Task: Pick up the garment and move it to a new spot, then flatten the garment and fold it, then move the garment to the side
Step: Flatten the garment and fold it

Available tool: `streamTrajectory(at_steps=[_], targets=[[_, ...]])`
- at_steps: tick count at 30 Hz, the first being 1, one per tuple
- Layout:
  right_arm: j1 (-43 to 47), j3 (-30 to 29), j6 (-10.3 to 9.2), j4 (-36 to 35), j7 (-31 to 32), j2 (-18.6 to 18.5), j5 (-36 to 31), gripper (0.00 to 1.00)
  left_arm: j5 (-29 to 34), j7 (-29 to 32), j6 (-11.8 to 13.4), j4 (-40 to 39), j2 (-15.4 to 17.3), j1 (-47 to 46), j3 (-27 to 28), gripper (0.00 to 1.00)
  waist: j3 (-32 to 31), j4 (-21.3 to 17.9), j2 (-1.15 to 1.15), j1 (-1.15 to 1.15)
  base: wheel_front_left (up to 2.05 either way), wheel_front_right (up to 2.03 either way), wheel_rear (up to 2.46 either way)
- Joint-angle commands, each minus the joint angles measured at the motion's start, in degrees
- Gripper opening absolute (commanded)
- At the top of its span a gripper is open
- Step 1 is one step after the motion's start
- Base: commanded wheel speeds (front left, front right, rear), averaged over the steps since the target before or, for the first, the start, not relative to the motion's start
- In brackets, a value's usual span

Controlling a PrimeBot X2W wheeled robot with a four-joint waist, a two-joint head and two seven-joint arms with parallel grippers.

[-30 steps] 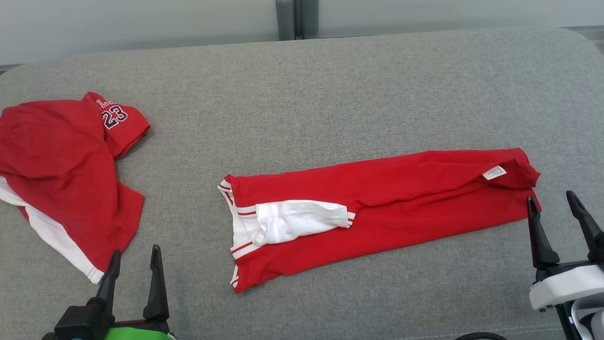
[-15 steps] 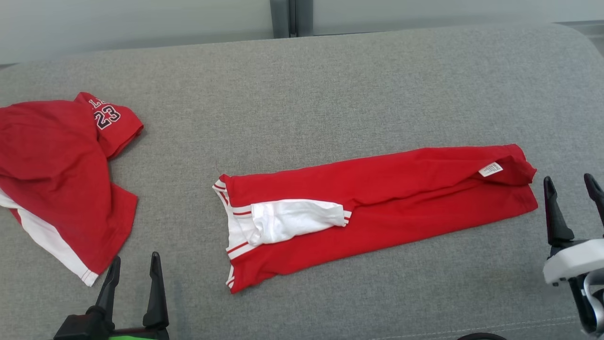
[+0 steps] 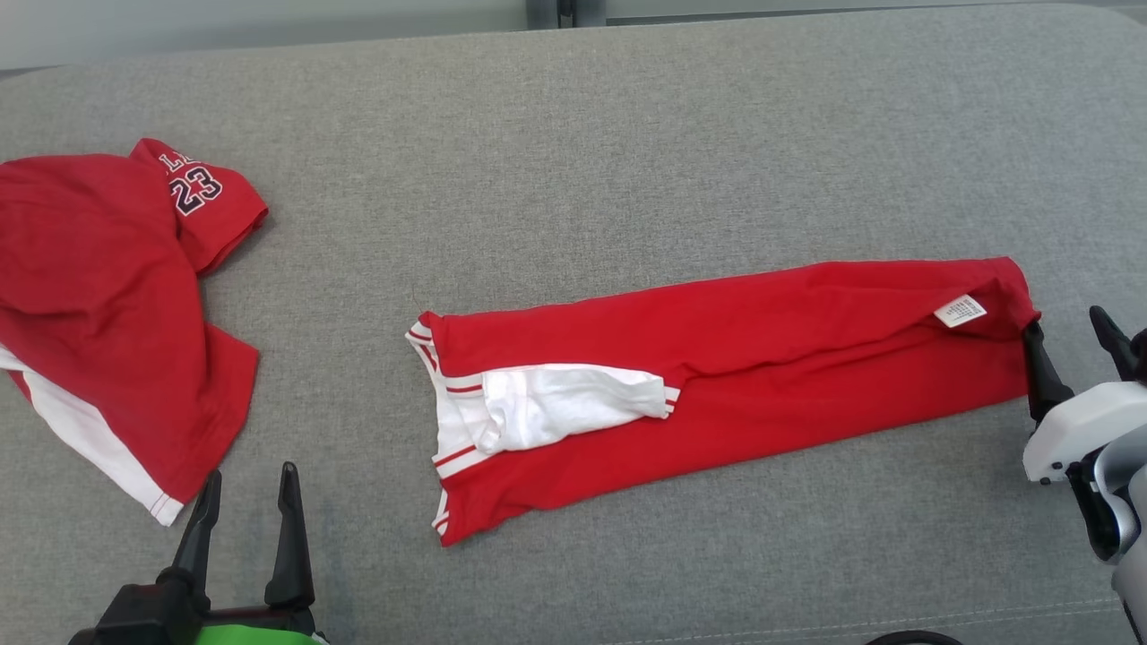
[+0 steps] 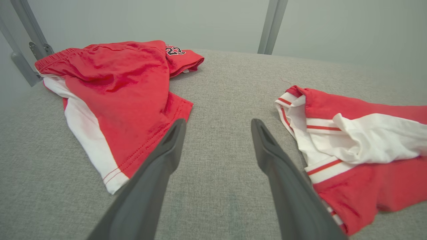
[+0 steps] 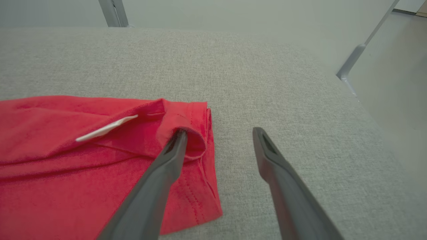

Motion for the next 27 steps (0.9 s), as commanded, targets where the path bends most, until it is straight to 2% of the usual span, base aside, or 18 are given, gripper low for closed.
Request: streamTrajectory(at_steps=[1, 10, 16, 17, 18, 19, 21, 24, 27], targets=[[-1.67, 1.27, -0.09, 1.53, -0.14, -0.22, 1.8, 1.0, 0.42, -0.15, -0.28, -0.25, 0.0, -1.27, 0.3, 1.0, 0.57, 0.54, 0.0, 0.0, 0.0, 0.0, 0.0], [-7.27, 9.33, -0.09, 10.03, 0.52, -1.04, 10.85, 1.0, 1.04, -0.14, -0.38, -0.78, -0.08, -1.93, 0.74, 1.0, 2.92, 1.3, 0.0, 0.0, 0.0, 0.0, 0.0], [-10.21, 13.74, -0.08, 12.94, 5.16, -0.58, 17.49, 1.0, 1.29, -0.14, -0.43, -0.87, -0.08, -2.69, 0.39, 1.0, 4.26, 1.74, 0.0, 0.0, 0.0, 0.0, 0.0], [-10.31, 14.59, -0.04, 12.64, 6.71, -0.57, 19.24, 0.96, 1.29, -0.14, -0.44, -0.85, -0.08, -2.73, 0.36, 1.0, 4.36, 1.79, 0.0, 0.0, 0.0, 0.0, 0.0], [-10.23, 15.5, -0.03, 11.93, 8.26, -0.53, 21.49, 0.39, 1.28, -0.14, -0.45, -0.79, -0.09, -2.75, 0.3, 1.0, 4.44, 1.82, 0.0, 0.0, 0.0, 0.0, 0.0], [-10.12, 16.28, -0.02, 10.87, 9.67, -0.72, 23.73, 0.0, 1.16, -0.14, -0.45, -0.76, -0.09, -2.75, 0.26, 1.0, 4.52, 1.81, 0.0, 0.0, 0.0, 0.0, 0.0], [-9.64, 17.44, -0.03, 8.12, 12.14, -1.94, 28.72, 0.0, 0.66, -0.14, -0.45, -0.63, -0.09, -2.61, 0.17, 1.0, 4.48, 1.68, 0.0, 0.0, 0.0, 0.0, 0.0], [-9.27, 17.48, -0.07, 4.89, 14.95, -6.06, 35.45, 0.0, -0.41, -0.14, -0.36, -0.07, -0.09, -2.28, 0.0, 1.0, 4.23, 1.34, 0.0, 0.0, 0.0, 0.0, 0.0], [-9.33, 16.97, -0.11, 3.52, 16.34, -8.91, 38.84, 0.0, -0.95, -0.14, -0.31, 0.24, -0.08, -2.29, -0.03, 1.0, 3.94, 1.09, 0.0, 0.0, 0.0, 0.0, 0.0]])
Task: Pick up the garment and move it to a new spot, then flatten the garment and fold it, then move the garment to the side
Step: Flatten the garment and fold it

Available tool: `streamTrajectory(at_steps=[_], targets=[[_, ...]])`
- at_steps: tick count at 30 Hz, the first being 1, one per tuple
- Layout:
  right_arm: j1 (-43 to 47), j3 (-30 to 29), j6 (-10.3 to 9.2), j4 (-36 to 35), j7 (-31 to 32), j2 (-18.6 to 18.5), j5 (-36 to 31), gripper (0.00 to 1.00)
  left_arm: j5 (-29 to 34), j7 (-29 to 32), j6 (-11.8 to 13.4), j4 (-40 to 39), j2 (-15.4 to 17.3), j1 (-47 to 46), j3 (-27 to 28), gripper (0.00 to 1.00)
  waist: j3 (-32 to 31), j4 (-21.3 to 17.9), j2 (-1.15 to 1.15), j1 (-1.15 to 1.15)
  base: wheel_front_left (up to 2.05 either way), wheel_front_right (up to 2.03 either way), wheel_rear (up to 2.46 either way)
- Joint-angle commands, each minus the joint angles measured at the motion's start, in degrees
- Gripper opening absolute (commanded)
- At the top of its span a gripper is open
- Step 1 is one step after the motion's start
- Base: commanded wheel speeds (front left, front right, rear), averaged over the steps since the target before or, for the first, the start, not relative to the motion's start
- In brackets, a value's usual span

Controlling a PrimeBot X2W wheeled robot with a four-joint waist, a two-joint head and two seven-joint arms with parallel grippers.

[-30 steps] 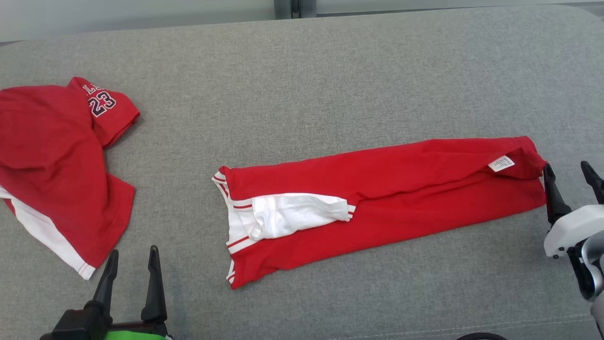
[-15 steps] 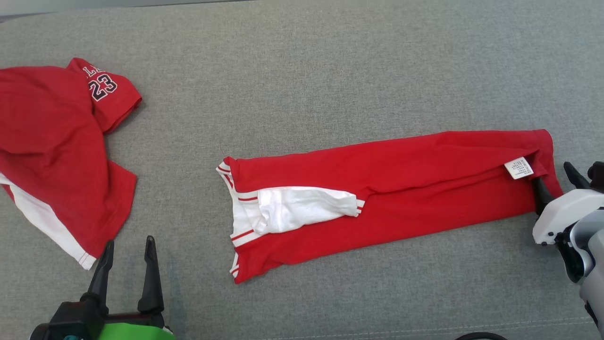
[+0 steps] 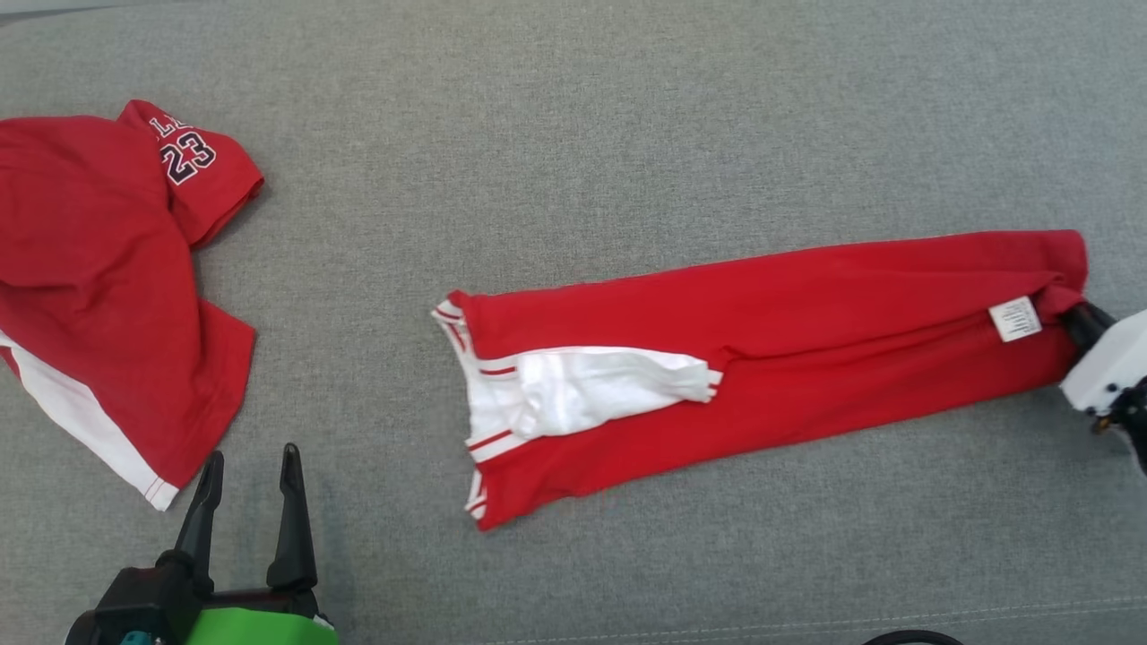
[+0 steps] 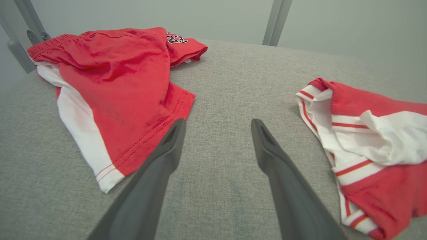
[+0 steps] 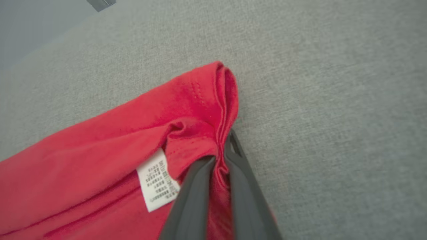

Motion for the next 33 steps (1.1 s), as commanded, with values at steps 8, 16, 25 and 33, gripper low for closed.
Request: streamTrajectory(at_steps=[8, 16, 25, 33], targets=[[1.95, -3.39, -0.13, 2.26, 1.96, -14.37, 4.33, 0.0, -1.61, -0.14, 0.13, 0.6, 0.02, -0.17, -0.61, 1.0, -1.87, -0.15, 0.0, 0.0, 0.0, 0.0, 0.0], [2.77, -2.1, -0.1, -9.84, 0.99, -19.58, 4.89, 0.0, -1.74, -0.14, 0.62, 0.09, 0.03, 0.61, -0.77, 1.0, -2.74, -1.41, 0.0, 0.0, 0.0, 0.0, 0.0], [7.19, 7.42, -0.1, -35.47, 3.08, -12.88, 0.09, 0.0, -1.07, -0.14, 1.1, 0.31, 0.04, 0.21, -1.64, 1.0, -3.04, -3.5, 0.0, 0.0, 0.0, 0.0, 0.0], [5.15, 15.09, -0.08, -33.78, 2.45, 3.69, -10.5, 0.0, -0.51, -0.14, 0.99, 1.82, 0.04, -0.69, -3.14, 1.0, -2.94, -4.47, 0.0, 0.0, 0.0, 0.0, 0.0]])
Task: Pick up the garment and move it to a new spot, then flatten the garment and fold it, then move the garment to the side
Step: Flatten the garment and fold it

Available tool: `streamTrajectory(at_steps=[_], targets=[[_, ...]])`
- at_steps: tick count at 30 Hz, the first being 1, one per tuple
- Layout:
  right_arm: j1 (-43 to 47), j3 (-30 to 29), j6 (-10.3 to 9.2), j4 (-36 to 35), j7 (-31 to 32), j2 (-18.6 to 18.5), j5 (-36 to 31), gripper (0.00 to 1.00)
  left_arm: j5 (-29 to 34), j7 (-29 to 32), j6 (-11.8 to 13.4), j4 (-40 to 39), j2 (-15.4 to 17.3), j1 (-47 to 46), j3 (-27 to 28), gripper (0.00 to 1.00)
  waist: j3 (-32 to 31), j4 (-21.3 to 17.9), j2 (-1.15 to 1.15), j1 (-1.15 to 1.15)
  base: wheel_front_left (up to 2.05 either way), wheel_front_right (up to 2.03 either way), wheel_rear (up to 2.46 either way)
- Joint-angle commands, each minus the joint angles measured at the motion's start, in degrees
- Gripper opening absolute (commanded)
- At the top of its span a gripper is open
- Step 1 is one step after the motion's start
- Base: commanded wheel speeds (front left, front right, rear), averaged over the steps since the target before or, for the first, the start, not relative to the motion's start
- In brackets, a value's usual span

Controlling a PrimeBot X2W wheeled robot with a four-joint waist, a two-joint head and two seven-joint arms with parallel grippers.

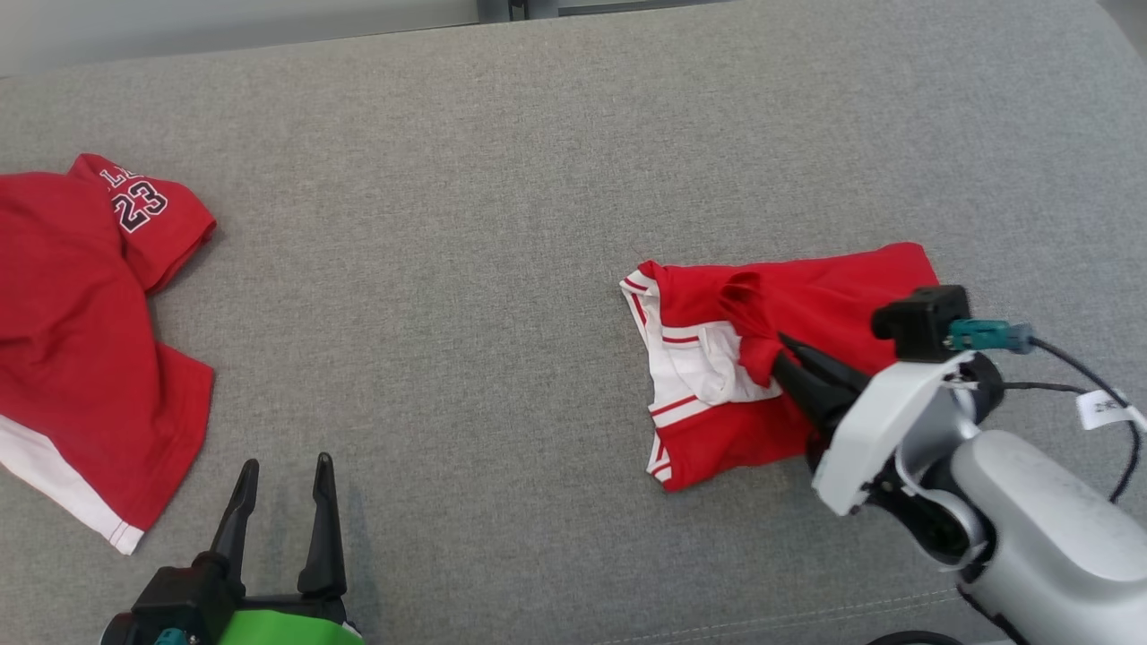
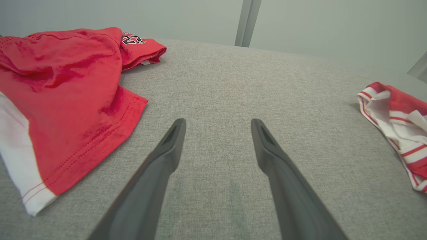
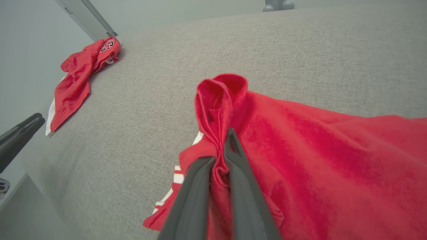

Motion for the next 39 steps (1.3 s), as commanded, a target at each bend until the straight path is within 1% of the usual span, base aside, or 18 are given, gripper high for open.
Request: streamTrajectory(at_steps=[1, 5, 8, 17, 18, 19, 20, 21, 23, 27, 29, 31, 33, 35, 36, 37, 38, 39], targets=[[-1.17, 0.73, 0.01, 1.18, -0.65, 2.31, -1.58, 0.0, 0.53, -0.14, 0.08, 0.38, 0.09, -0.93, -0.16, 1.0, 0.12, 0.05, 0.0, 0.0, 0.0, 0.0, 0.0], [-3.01, 1.18, 0.01, 5.24, -2.06, 8.14, -5.67, 0.0, 1.06, -0.13, -0.21, 1.02, 0.1, -1.06, -0.31, 1.0, 0.22, 0.13, 0.0, 0.0, 0.0, 0.0, 0.0], [-4.55, 1.54, 0.01, 7.4, -2.58, 10.96, -8.22, 0.0, 1.05, -0.08, -0.33, 1.45, 0.1, -0.68, -0.64, 1.0, 0.47, 0.13, 0.0, 0.0, 0.0, 0.0, 0.0], [-6.19, 2.51, 0.01, 12.71, -2.22, 14.31, -13.14, 0.0, 0.2, -0.08, -0.49, 2.57, 0.1, -1.04, -1.18, 1.0, 0.51, 0.58, 0.0, 0.0, 0.0, 0.0, 0.0], [-6.35, 2.35, 0.01, 13.32, -2.47, 14.54, -13.66, 0.07, 0.1, -0.08, -0.39, 2.59, 0.09, -1.16, -1.22, 1.0, 0.57, 0.67, 0.0, 0.0, 0.0, 0.0, 0.0], [-6.44, 2.3, 0.01, 13.94, -2.51, 14.78, -14.22, 0.32, 0.1, -0.08, -0.37, 2.63, 0.09, -1.29, -1.29, 1.0, 0.6, 0.75, 0.0, 0.0, 0.0, 0.0, 0.0], [-6.64, 2.5, 0.01, 14.25, -2.66, 14.94, -15.03, 0.58, 0.1, -0.08, -0.33, 2.63, 0.09, -1.36, -1.27, 1.0, 0.64, 0.8, 0.0, 0.0, 0.0, 0.0, 0.0], [-6.75, 2.65, 0.01, 14.62, -2.76, 15.07, -15.67, 1.0, 0.01, -0.08, -0.27, 2.62, 0.09, -1.37, -1.26, 1.0, 0.68, 0.81, 0.0, 0.0, 0.0, 0.0, 0.0], [-6.69, 2.76, 0.01, 14.87, -2.73, 15.2, -16.33, 1.0, 0.01, -0.08, -0.25, 2.62, 0.09, -1.23, -1.03, 1.0, 0.78, 0.77, 0.0, 0.0, 0.0, 0.0, 0.0], [-6.77, 3.53, 0.01, 13.1, -1.5, 13.61, -19.16, 1.0, 0.25, -0.08, -0.28, 2.49, 0.09, -0.58, -0.31, 1.0, 1.0, 0.23, 0.0, 0.0, 0.0, 0.0, 0.0], [-5.65, 3.46, 0.01, 10.44, -0.33, 12.85, -19.49, 1.0, 0.32, -0.08, -0.31, 2.31, 0.09, -0.21, 0.1, 1.0, 1.07, -0.13, 0.0, 0.0, 0.0, 0.0, 0.0], [-4.19, 2.55, 0.01, 6.32, 0.57, 11.48, -18.87, 1.0, 0.4, -0.08, -0.35, 2.21, 0.09, 0.07, 0.46, 1.0, 1.15, -0.48, 0.0, 0.0, 0.0, 0.0, 0.0], [-2.71, -0.35, -0.02, 1.57, 0.21, 9.5, -18.86, 1.0, 0.38, -0.08, -0.4, 2.05, 0.09, 0.13, 0.88, 1.0, 1.29, -0.87, 0.0, 0.0, 0.0, 0.0, 0.0], [-0.99, -4.71, -0.02, -2.43, -1.5, 8.4, -20.49, 1.0, 0.19, -0.08, -0.34, 1.71, 0.09, 0.01, 1.22, 1.0, 1.68, -1.41, 0.0, 0.0, 0.0, 0.0, 0.0], [-0.05, -7.33, -0.02, -3.78, -2.9, 8.32, -21.46, 1.0, 0.03, -0.08, -0.32, 1.52, 0.09, -0.13, 1.17, 1.0, 1.98, -1.61, 0.0, 0.0, 0.0, 0.0, 0.0], [1.48, -12.82, -0.01, -4.52, -6.45, 8.4, -25.72, 1.0, 0.0, -0.08, -0.37, 1.27, 0.09, -0.74, 0.71, 1.0, 2.74, -1.8, 0.0, 0.0, 0.0, 0.0, 0.0], [2.52, -15.53, -0.02, -3.81, -8.18, 9.34, -27.52, 0.42, 0.16, -0.07, -0.43, 1.31, 0.09, -1.11, 0.37, 1.0, 3.07, -1.76, 0.0, 0.0, 0.0, 0.0, 0.0], [3.39, -17.48, -0.01, -2.98, -9.97, 10.64, -29.08, 0.06, 0.28, -0.08, -0.48, 1.3, 0.09, -1.56, 0.09, 1.0, 3.41, -1.67, 0.0, 0.0, 0.0, 0.0, 0.0]])
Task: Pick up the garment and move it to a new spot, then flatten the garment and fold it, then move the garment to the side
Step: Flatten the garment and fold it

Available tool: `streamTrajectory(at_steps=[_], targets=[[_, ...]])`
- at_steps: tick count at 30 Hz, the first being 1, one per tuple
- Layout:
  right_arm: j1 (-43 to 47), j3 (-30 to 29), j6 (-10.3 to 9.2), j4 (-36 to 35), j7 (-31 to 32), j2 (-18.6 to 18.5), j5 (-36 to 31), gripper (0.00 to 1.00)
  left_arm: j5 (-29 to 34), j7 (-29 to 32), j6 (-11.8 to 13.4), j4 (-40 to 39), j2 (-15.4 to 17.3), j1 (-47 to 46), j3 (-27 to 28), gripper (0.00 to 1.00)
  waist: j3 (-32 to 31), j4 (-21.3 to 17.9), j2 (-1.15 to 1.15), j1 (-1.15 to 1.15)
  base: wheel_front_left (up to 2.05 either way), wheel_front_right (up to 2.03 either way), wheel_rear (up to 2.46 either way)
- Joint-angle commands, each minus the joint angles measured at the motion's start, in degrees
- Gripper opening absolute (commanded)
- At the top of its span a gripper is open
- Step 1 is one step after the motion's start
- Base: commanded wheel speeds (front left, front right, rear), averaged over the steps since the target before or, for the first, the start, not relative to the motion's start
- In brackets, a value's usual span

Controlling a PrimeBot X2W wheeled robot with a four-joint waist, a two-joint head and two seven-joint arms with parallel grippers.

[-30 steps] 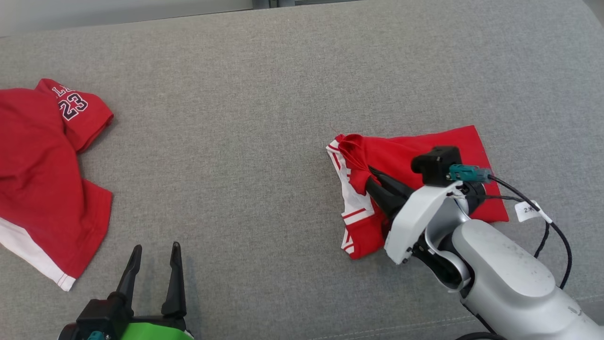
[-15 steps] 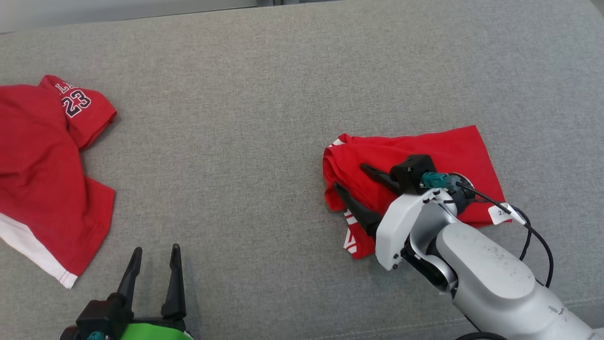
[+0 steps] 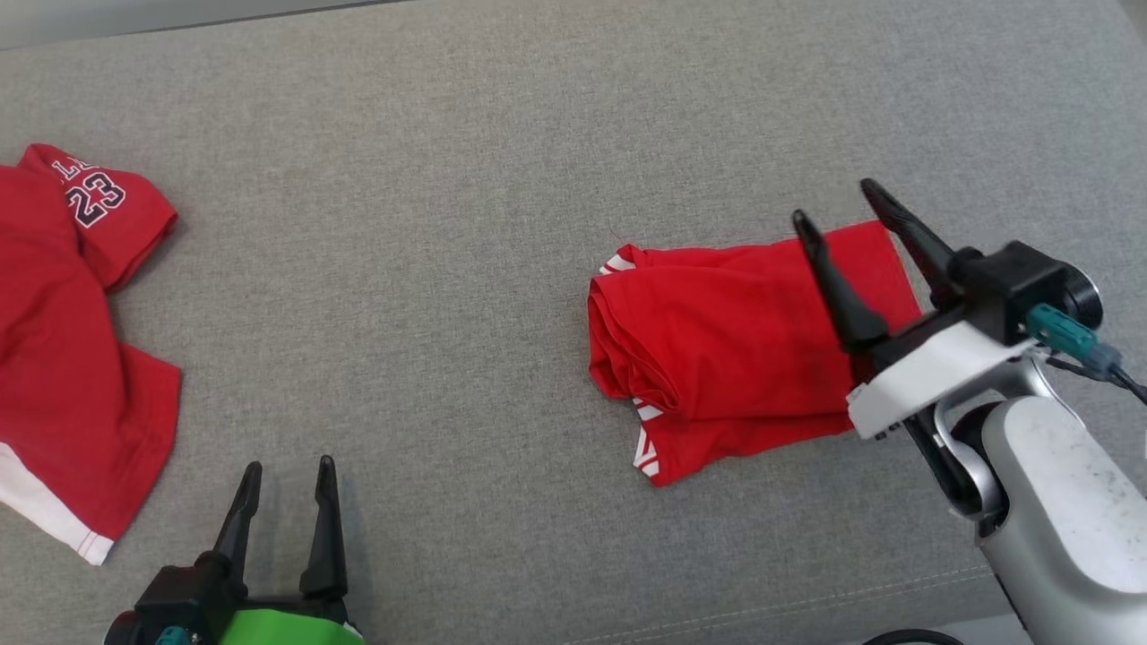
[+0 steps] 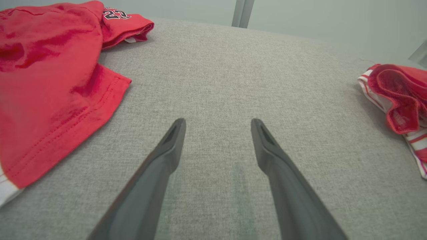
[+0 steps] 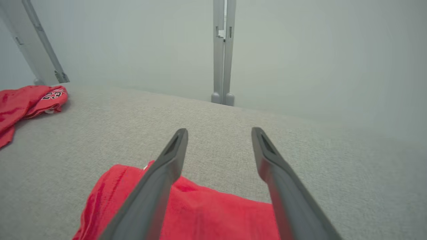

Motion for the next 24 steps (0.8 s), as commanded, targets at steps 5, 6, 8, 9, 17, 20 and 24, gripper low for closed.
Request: streamTrajectory(at_steps=[5, 6, 8, 9, 17, 20, 24], targets=[[3.69, -7.07, -0.05, 9.12, -9.73, 7.28, -11.49, 0.0, 0.64, 0.0, -0.16, -0.05, 0.11, -2.46, -0.96, 1.0, 2.43, 1.06, 0.0, 0.0, 0.0, 0.0, 0.0], [3.91, -7.75, -0.05, 10.87, -10.41, 9.09, -12.41, 0.0, 0.79, 0.0, -0.19, -0.09, 0.1, -2.68, -1.01, 1.0, 2.72, 1.32, 0.0, 0.0, 0.0, 0.0, 0.0], [3.74, -9.71, -0.05, 13.86, -11.06, 11.75, -15.29, 0.0, 1.04, 0.0, -0.22, 0.03, 0.1, -2.96, -0.82, 1.0, 3.16, 1.74, 0.0, 0.0, 0.0, 0.0, 0.0], [3.16, -11.2, -0.1, 13.67, -11.16, 12.99, -16.0, 0.0, 1.16, 0.01, -0.24, 0.1, 0.09, -3.09, -0.81, 1.0, 3.42, 1.99, 0.0, 0.0, 0.0, 0.0, 0.0], [3.72, -14.78, -0.08, 17.7, -11.08, 16.71, -19.64, 0.0, 1.66, 0.0, -0.44, 0.45, 0.1, -3.49, -1.09, 1.0, 4.15, 3.31, 0.0, 0.0, 0.0, 0.0, 0.0], [2.85, -14.19, -0.07, 21.05, -11.08, 16.82, -19.53, 0.0, 1.4, 0.0, -0.48, 0.53, 0.09, -3.8, -1.17, 1.0, 4.24, 3.71, 0.0, 0.0, 0.0, 0.0, 0.0], [1.09, -12.89, -0.07, 23.19, -11.09, 17.05, -18.98, 0.0, 1.23, 0.0, -0.53, 0.67, 0.09, -3.77, -1.54, 1.0, 4.32, 3.99, 0.0, 0.0, 0.0, 0.0, 0.0]])
